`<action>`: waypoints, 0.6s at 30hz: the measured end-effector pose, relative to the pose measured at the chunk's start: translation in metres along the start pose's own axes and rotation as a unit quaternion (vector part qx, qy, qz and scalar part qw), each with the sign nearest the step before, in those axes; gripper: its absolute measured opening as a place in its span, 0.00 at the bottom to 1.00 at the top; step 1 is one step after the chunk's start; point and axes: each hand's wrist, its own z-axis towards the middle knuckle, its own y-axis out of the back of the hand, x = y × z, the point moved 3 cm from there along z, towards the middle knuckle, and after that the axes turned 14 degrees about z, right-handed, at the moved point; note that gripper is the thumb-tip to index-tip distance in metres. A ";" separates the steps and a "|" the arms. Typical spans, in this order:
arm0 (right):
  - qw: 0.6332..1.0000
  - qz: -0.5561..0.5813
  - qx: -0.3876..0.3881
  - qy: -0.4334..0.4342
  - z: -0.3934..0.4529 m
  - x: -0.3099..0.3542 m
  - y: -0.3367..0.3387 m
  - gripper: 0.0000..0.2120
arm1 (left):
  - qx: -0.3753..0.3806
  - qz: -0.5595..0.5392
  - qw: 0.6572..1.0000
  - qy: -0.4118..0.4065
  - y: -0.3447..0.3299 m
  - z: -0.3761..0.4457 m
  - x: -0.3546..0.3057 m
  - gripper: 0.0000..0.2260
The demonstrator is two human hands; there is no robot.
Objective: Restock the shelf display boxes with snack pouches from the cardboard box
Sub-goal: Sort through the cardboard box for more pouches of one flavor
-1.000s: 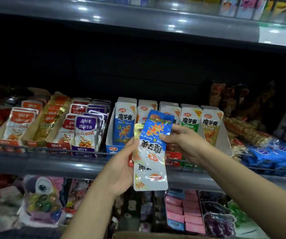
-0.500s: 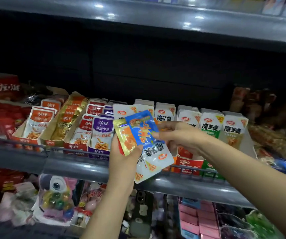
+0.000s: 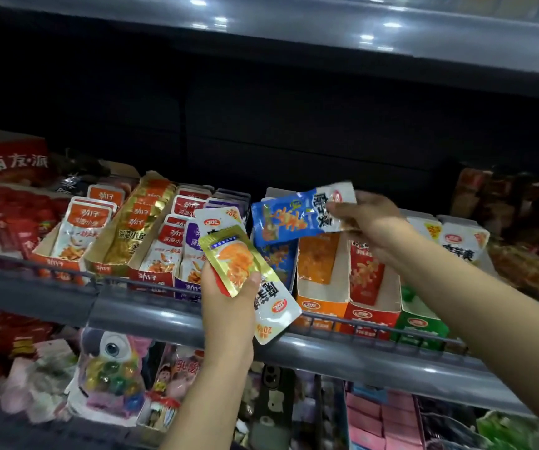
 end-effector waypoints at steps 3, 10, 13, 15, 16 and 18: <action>0.988 -0.130 -0.016 0.085 0.013 0.025 -0.009 0.07 | -0.021 0.029 0.999 -0.007 0.005 0.001 0.002 0.21; 0.862 -0.456 0.089 0.201 0.029 0.033 -0.064 0.23 | -0.046 0.027 0.999 -0.006 0.010 0.003 0.002 0.24; 0.828 -0.498 0.116 0.231 0.032 0.015 -0.075 0.20 | -0.045 0.042 0.998 -0.006 0.011 0.003 0.002 0.23; 0.797 -0.533 0.104 0.263 0.033 0.006 -0.074 0.20 | -0.044 0.039 0.998 -0.006 0.012 0.003 0.001 0.22; 0.785 -0.543 0.090 0.285 0.034 0.002 -0.073 0.21 | -0.043 0.037 0.998 -0.005 0.012 0.003 0.001 0.22; 0.786 -0.531 0.067 0.309 0.036 -0.006 -0.068 0.21 | -0.037 0.035 0.999 -0.002 0.013 0.003 0.001 0.22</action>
